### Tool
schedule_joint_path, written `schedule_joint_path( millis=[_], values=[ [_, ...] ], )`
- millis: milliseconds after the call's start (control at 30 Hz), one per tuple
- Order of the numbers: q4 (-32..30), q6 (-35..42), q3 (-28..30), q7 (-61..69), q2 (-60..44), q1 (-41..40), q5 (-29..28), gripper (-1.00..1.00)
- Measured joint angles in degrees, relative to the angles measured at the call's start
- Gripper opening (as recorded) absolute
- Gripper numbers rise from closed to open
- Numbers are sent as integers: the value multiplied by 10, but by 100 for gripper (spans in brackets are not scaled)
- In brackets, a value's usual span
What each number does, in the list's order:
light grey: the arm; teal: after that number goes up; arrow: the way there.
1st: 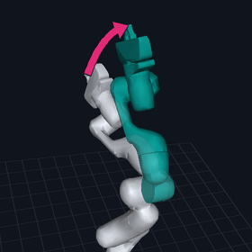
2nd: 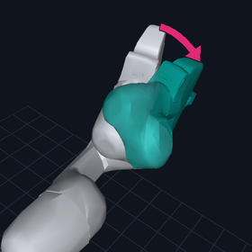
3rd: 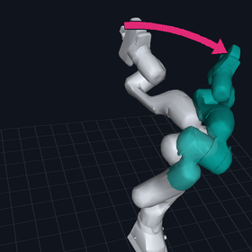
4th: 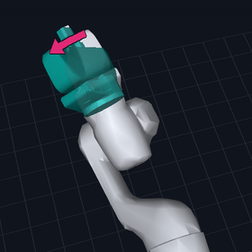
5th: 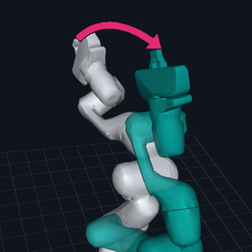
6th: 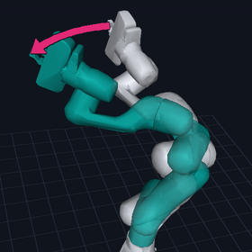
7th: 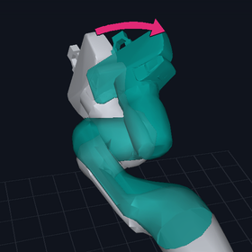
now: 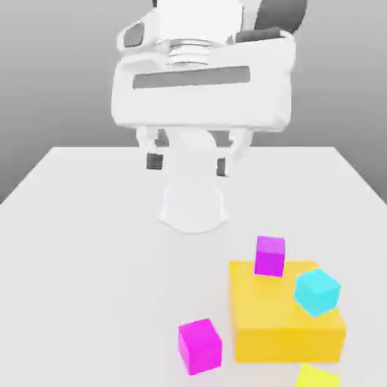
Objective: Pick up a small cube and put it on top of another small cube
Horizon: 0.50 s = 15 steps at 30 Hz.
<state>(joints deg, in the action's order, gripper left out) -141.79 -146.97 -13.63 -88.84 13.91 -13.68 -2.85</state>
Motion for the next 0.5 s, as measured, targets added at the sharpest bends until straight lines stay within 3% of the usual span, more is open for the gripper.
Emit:
schedule_joint_path(
  millis=[267, 500],
  values=[
    [-45, -68, -17, -210, -147, -18, -34, 0],
    [-62, -147, 15, -339, -279, 11, -62, 0]
  ],
)
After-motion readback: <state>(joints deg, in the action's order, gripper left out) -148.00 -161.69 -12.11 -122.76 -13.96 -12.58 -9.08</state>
